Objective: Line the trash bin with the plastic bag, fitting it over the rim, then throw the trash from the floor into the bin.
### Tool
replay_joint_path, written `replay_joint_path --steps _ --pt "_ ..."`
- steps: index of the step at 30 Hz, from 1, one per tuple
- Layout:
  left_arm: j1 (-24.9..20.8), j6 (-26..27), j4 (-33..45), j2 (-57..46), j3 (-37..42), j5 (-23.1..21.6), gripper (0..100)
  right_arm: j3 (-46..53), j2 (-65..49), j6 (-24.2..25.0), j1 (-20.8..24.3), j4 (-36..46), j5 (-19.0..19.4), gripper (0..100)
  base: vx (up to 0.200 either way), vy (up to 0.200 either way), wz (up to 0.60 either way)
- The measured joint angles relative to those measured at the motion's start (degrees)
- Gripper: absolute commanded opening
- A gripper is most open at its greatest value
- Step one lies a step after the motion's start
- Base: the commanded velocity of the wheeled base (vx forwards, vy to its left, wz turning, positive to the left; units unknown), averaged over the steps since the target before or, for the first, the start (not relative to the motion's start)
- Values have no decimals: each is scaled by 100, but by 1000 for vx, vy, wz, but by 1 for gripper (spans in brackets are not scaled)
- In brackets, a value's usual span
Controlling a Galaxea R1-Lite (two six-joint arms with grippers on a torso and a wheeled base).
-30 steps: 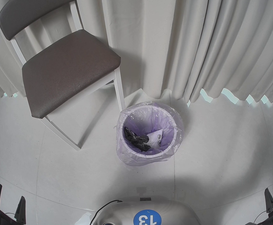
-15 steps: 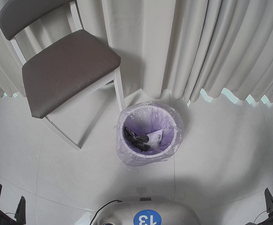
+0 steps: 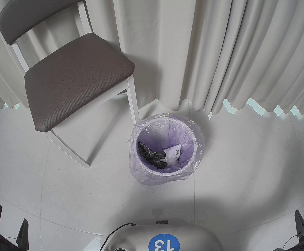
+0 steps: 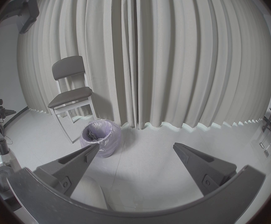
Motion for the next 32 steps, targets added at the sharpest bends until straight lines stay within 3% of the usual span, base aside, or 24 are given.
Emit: replay_joint_path --steps 32 --pt "0 -2 0 0 0 0 100 -2 0 11 0 2 2 100 0 0 0"
